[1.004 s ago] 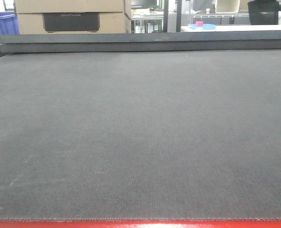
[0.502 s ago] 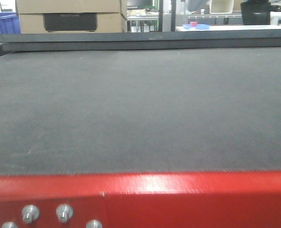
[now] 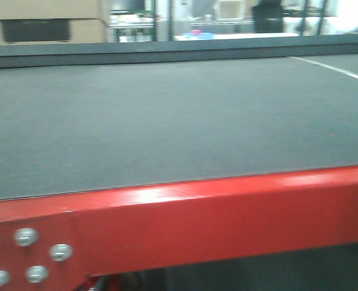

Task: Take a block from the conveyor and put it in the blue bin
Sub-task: 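Turn the base away from the conveyor holding both blocks, then drive the base to the shelf of blue bins, then lower both blocks into the blue bins and open both grippers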

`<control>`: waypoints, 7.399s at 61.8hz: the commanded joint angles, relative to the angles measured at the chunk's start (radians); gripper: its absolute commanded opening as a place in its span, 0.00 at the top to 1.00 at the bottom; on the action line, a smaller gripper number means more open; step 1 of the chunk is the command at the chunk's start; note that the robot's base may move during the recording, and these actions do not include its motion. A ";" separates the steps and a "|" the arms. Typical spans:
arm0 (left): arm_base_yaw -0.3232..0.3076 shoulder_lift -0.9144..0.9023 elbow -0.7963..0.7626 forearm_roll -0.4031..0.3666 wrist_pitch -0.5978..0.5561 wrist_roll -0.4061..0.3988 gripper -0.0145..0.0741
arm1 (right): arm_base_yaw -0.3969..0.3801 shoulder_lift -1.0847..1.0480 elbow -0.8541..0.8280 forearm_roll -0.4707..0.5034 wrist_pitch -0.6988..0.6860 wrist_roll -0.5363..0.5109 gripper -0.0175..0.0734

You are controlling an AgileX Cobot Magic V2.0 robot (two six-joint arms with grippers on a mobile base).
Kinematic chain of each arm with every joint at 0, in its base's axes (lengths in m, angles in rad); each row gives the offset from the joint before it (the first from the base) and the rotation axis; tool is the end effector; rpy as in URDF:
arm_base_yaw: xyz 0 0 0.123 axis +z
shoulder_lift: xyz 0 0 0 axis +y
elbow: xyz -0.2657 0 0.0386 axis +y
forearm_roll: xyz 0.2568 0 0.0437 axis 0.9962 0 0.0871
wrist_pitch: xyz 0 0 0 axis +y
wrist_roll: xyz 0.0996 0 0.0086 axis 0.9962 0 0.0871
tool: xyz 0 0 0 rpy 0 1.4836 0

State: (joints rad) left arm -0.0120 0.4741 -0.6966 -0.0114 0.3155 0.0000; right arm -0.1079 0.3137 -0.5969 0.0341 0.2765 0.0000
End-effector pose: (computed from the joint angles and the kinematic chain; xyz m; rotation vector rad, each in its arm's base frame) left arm 0.1220 -0.0018 0.3773 0.0037 1.5766 -0.0207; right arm 0.0926 -0.0091 0.3647 0.0963 1.4738 -0.0540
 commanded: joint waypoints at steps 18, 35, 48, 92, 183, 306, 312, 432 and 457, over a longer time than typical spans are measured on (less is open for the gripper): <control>-0.009 -0.003 -0.001 -0.001 -0.018 -0.006 0.96 | 0.002 -0.005 -0.008 -0.002 -0.015 -0.009 0.98; -0.009 -0.003 -0.001 -0.001 -0.018 -0.006 0.96 | 0.002 -0.005 -0.008 -0.002 -0.015 -0.009 0.98; -0.009 -0.003 -0.001 -0.001 -0.018 -0.006 0.96 | 0.002 -0.005 -0.008 -0.002 -0.015 -0.009 0.98; -0.009 -0.003 -0.001 -0.001 -0.018 -0.006 0.96 | 0.002 -0.005 -0.008 -0.002 -0.014 -0.009 0.98; -0.009 -0.003 -0.001 -0.001 -0.020 -0.006 0.96 | 0.002 -0.005 -0.008 -0.002 -0.014 -0.009 0.99; -0.009 -0.003 -0.001 -0.001 -0.020 -0.006 0.96 | 0.002 -0.005 -0.008 -0.002 -0.014 -0.009 0.99; -0.009 -0.003 -0.001 -0.001 -0.020 -0.006 0.96 | 0.002 -0.005 -0.008 -0.002 -0.014 -0.009 0.99; -0.009 -0.003 -0.001 -0.001 -0.020 -0.006 0.96 | 0.002 -0.005 -0.008 -0.002 -0.014 -0.009 0.99; -0.017 -0.003 -0.001 -0.001 -0.020 -0.006 0.96 | 0.002 -0.005 -0.008 -0.002 -0.014 -0.009 0.99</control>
State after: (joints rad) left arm -0.0159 0.4741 -0.6966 -0.0114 0.3152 0.0000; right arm -0.1079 0.3137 -0.5969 0.0341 0.2765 0.0000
